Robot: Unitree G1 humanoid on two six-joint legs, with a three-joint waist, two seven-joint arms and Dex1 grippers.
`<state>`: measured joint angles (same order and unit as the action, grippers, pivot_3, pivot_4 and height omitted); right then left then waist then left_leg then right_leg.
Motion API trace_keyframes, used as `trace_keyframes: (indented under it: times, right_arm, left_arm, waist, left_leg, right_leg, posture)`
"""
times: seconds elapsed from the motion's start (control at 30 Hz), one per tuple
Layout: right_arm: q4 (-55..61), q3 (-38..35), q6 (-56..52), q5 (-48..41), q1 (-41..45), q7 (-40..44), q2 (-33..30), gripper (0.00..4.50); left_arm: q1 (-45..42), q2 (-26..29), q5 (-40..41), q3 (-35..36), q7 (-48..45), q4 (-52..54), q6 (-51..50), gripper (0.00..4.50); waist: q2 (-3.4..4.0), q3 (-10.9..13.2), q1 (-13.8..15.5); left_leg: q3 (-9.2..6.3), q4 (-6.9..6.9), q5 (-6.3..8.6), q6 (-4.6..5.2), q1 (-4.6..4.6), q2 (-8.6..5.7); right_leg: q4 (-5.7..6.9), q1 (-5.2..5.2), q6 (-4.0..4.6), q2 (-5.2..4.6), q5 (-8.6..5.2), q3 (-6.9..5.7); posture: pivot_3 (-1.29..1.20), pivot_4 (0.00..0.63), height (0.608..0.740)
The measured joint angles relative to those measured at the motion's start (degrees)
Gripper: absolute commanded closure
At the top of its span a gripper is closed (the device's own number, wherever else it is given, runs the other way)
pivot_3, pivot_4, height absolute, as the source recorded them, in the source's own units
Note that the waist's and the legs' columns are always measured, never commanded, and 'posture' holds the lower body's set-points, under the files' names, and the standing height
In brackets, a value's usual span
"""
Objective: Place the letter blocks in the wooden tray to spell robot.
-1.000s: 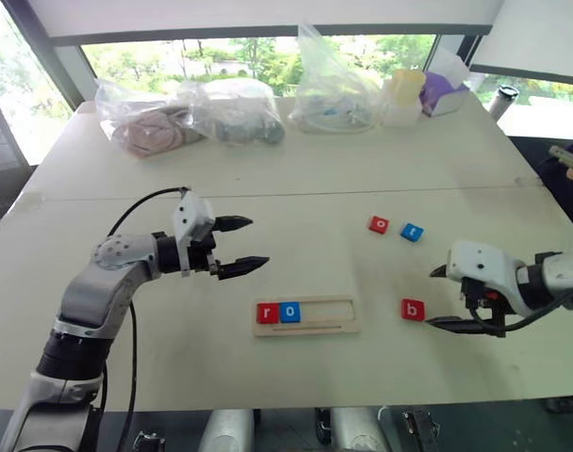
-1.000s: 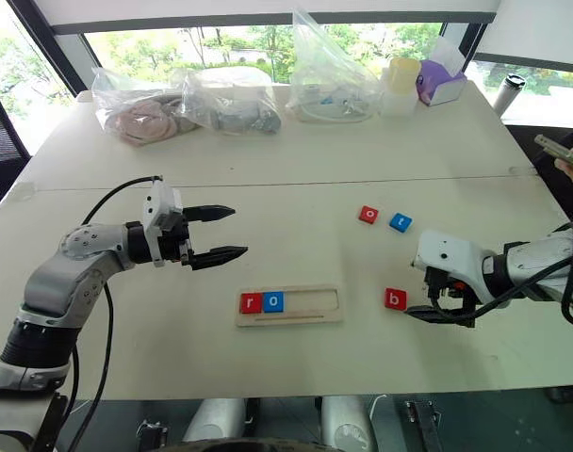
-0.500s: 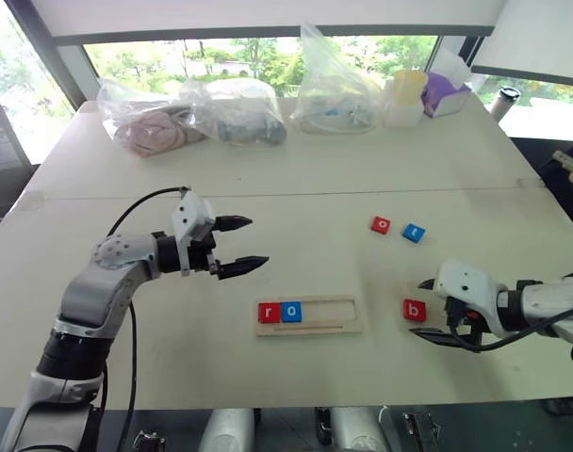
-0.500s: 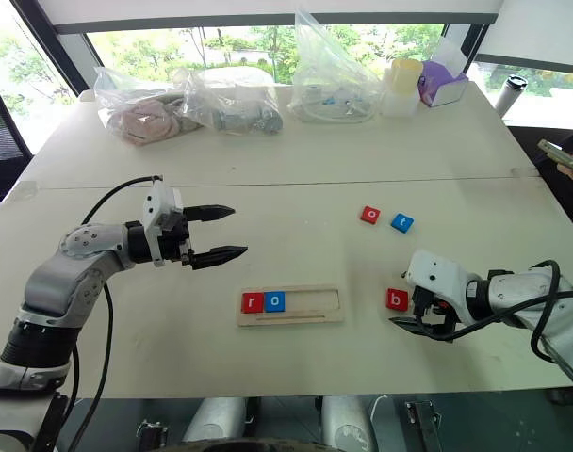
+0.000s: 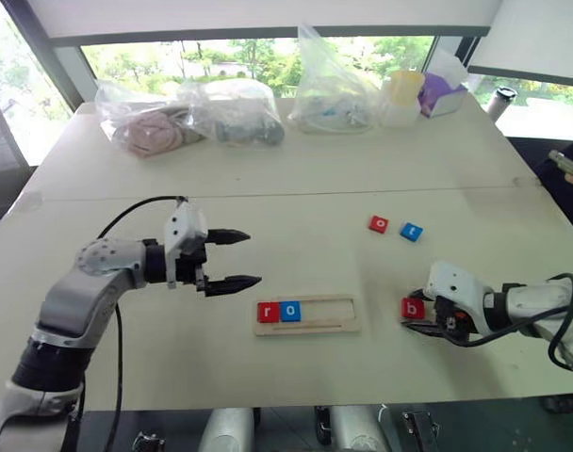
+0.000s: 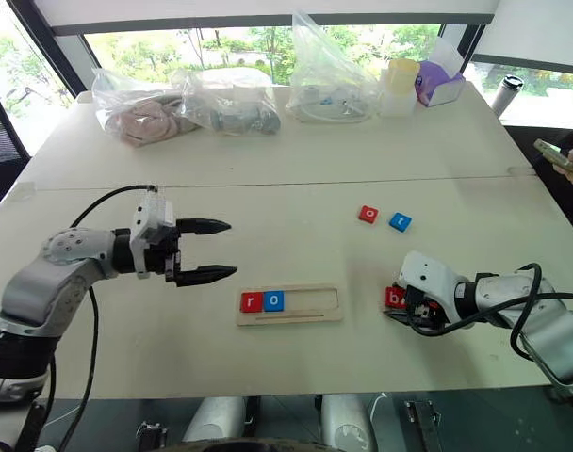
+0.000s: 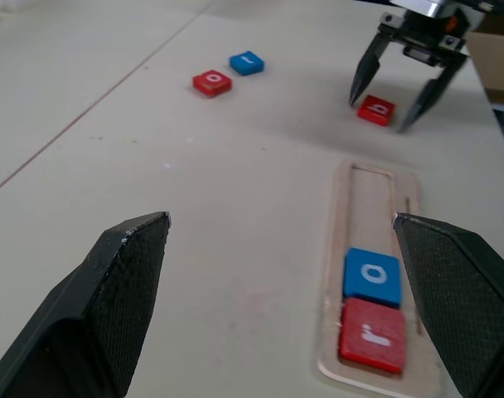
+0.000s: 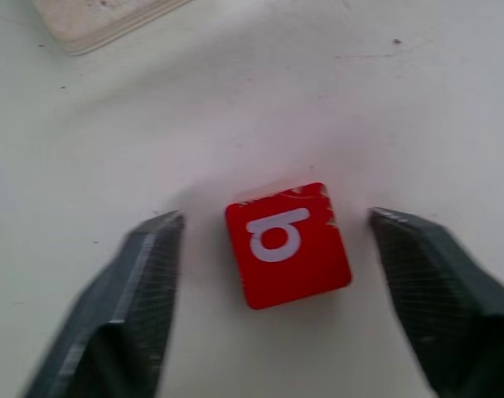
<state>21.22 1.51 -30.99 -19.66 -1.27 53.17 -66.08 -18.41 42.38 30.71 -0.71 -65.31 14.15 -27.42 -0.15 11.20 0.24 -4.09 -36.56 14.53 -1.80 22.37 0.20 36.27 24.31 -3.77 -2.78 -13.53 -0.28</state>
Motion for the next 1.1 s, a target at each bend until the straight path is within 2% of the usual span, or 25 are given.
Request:
trace_keyframes:
  times: [0.03,0.07,0.27,0.47,0.63,0.83,1.1]
  right_arm:
    - [0.0,0.0,0.0,0.3,0.2,0.2,0.0,3.32]
    - [0.0,0.0,-0.1,0.5,0.3,0.3,0.1,3.36]
    - [0.5,0.1,-1.7,2.1,2.8,0.7,0.1,3.36]
    - [11.3,2.2,-6.7,-1.0,11.0,3.4,0.5,3.36]
    - [14.4,13.3,-9.8,-0.3,20.4,5.2,6.6,3.36]
    - [8.7,24.5,-9.8,6.8,28.5,5.8,13.2,3.36]
    - [2.4,29.4,-9.0,11.2,31.9,7.0,19.5,3.36]
  left_arm:
    - [0.4,0.7,0.8,0.2,-0.9,0.6,-0.5,0.00]
    - [0.6,1.7,1.6,0.4,-2.0,1.2,-0.7,0.00]
    - [0.3,3.6,2.7,1.7,-5.0,1.2,-0.6,0.00]
    - [-0.4,2.2,2.6,1.4,-4.9,0.5,-0.2,0.00]
    - [-0.8,2.0,2.5,1.1,-5.0,0.4,0.1,0.00]
    - [-0.2,2.1,2.5,1.2,-4.5,0.8,0.1,0.00]
    - [2.2,2.2,2.5,1.8,-2.7,3.1,0.0,0.00]
  waist:
    - [-0.01,0.0,0.0]
    - [-0.01,0.0,0.0]
    - [-0.01,0.0,0.1]
    - [-0.01,0.0,-0.2]
    - [-0.03,0.0,-0.6]
    - [-0.05,0.0,-1.0]
    - [-0.06,0.0,-0.9]
  left_leg:
    - [0.00,-0.04,0.00,0.00,0.01,0.02]
    - [0.01,-0.09,0.00,0.00,0.01,0.03]
    - [0.10,-0.43,0.01,0.01,0.05,0.14]
    - [0.16,-0.45,0.01,0.01,0.04,0.28]
    - [0.17,-0.45,0.02,0.03,0.05,0.31]
    - [0.24,-0.47,0.02,0.03,0.04,0.30]
    - [0.25,-0.47,0.02,0.03,0.05,0.30]
  right_leg:
    - [0.00,0.00,0.05,0.01,-0.01,0.00]
    - [0.00,-0.02,0.06,0.02,-0.02,0.00]
    - [0.01,-0.07,-0.03,0.10,0.01,0.01]
    - [0.02,-0.06,-0.02,0.21,0.07,0.03]
    - [0.02,-0.05,-0.01,0.23,0.07,0.03]
    - [0.03,-0.03,0.17,0.21,0.20,0.07]
    - [0.07,0.01,0.18,0.21,0.23,0.08]
  posture:
    - [0.00,0.150,0.740]
    - [0.00,0.150,0.740]
    - [0.00,0.150,0.740]
    - [0.00,0.150,0.740]
    - [0.00,0.150,0.740]
    - [0.00,0.150,0.740]
    - [0.00,0.150,0.740]
